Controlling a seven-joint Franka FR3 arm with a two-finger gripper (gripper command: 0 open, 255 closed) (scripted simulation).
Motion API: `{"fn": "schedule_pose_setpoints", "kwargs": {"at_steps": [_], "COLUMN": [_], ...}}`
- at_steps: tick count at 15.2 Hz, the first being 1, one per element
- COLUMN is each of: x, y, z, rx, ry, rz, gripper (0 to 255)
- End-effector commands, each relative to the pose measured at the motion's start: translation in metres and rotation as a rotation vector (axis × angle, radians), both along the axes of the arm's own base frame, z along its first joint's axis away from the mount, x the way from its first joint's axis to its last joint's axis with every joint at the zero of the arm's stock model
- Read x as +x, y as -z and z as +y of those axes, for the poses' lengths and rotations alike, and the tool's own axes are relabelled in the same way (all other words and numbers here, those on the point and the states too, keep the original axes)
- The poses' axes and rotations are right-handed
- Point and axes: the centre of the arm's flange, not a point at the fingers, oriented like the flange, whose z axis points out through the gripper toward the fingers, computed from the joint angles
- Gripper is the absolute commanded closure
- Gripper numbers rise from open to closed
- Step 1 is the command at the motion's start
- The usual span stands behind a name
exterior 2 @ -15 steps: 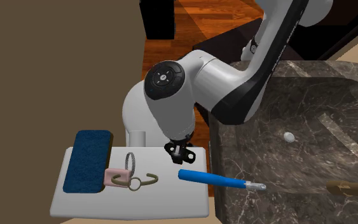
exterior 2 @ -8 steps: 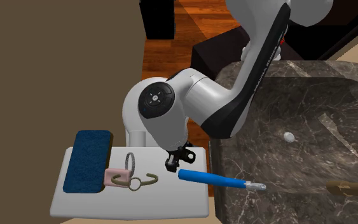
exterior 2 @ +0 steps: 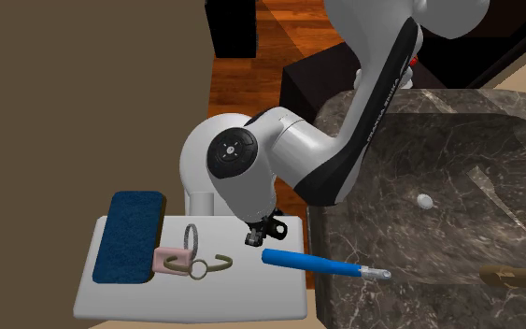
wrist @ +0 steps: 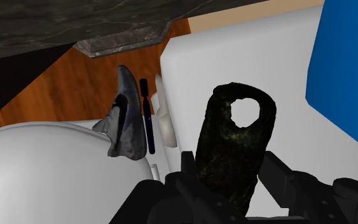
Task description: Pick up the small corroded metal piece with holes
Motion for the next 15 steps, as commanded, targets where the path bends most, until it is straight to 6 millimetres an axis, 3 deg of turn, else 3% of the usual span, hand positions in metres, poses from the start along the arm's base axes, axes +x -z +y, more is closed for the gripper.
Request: {"fn": "schedule_pose_setpoints", "kwargs": {"at_steps": [1,6,15], "x": [0.000,0.000,0.000], "y": [0.002,0.001,-0.046], "z": [0.001,0.001,0.001], "rx": [0.001,0.001,0.001], "ry": [0.000,0.000,0.000], "rz": [-0.001,-0.002,-0.002], "gripper": [255,255,255]}}
